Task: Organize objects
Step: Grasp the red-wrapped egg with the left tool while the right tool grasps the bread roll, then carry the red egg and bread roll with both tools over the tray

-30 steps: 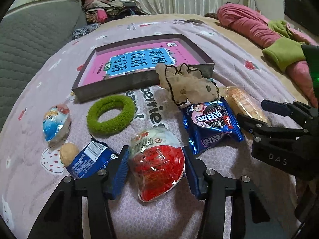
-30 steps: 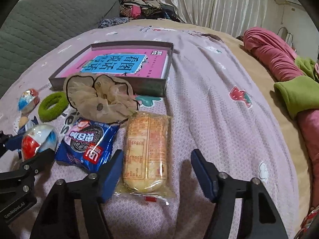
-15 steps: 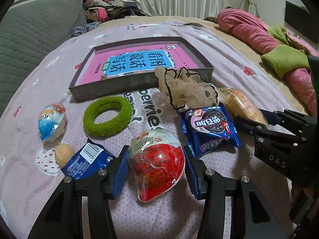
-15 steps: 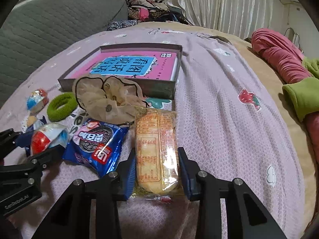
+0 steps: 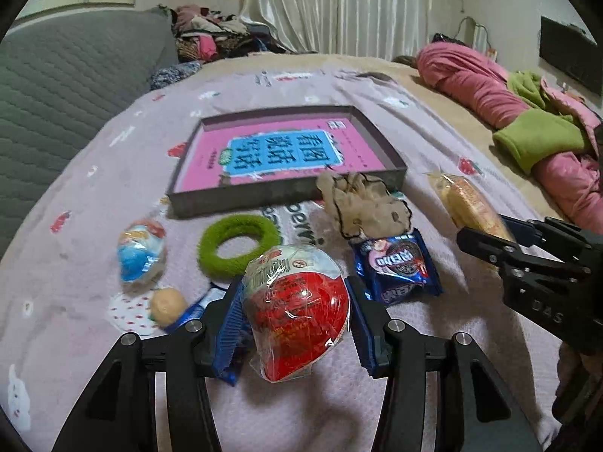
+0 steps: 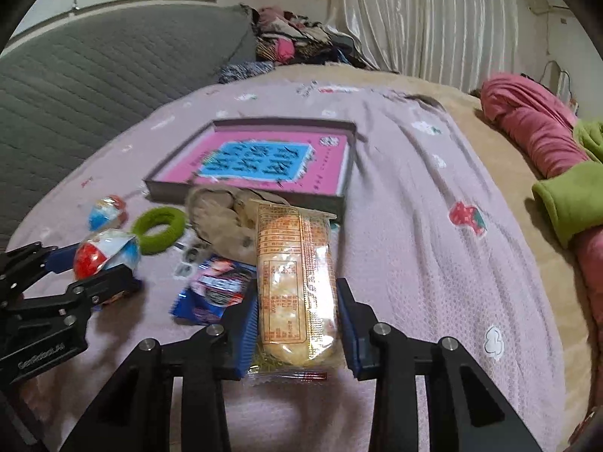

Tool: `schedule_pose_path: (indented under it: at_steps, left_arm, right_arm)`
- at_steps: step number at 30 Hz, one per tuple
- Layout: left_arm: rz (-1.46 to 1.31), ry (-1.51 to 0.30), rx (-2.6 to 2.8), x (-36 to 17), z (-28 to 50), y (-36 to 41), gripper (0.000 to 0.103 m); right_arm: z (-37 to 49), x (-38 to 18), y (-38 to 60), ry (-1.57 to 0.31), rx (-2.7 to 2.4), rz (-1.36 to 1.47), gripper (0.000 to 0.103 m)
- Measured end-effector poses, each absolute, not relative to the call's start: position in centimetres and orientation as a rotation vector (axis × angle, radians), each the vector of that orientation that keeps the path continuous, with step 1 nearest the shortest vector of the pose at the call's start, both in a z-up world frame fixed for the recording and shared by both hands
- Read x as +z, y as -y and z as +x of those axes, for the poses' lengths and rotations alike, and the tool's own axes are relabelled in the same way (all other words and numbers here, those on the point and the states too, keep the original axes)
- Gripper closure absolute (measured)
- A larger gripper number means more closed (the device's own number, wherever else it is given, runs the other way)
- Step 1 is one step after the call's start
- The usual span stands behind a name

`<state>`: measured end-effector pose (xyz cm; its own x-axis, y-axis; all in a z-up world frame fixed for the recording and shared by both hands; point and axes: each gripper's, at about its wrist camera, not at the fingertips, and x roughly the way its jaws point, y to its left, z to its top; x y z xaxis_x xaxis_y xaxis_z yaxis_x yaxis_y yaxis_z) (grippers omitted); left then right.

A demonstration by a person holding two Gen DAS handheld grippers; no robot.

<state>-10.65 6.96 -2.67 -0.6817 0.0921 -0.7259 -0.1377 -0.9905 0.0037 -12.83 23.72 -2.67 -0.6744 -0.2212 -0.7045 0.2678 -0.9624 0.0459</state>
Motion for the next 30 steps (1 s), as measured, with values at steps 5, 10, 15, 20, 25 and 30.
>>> schedule_pose_path:
  at_steps: [5, 10, 15, 20, 25, 30]
  left_arm:
    - [-1.175, -0.073, 2.801, -1.4, -9.7, -5.5, 0.050]
    - [-1.147, -0.075, 2.829, 0.0, -8.4, -4.5, 0.050]
    - [-1.118, -0.047, 2.835, 1.7, -7.5, -3.8, 0.050]
    - [-1.067, -0.052, 2.846, 3.8, -6.6, -3.6, 0.050]
    - [-1.012, -0.060, 2.853, 5.9, -5.8, -3.3, 0.050]
    - [-0.957, -0.066, 2.857, 7.6, -4.8, -3.2, 0.050]
  right_arm:
    - [-11.2, -0.6, -22.4, -0.121, -2.651, 1.012, 0.065]
    - [-9.7, 1.3, -21.8, -0.111, -2.645, 0.948, 0.065]
    - [-8.0, 2.9, -21.7, -0.057, -2.643, 0.904, 0.065]
    - [-6.1, 4.6, -21.3, -0.052, -2.661, 0.866, 0.065]
    - [-4.6, 6.3, -21.2, -0.030, -2.682, 0.826, 0.065]
    - [-3.6, 8.1, -21.2, -0.030, -2.706, 0.794, 0.065]
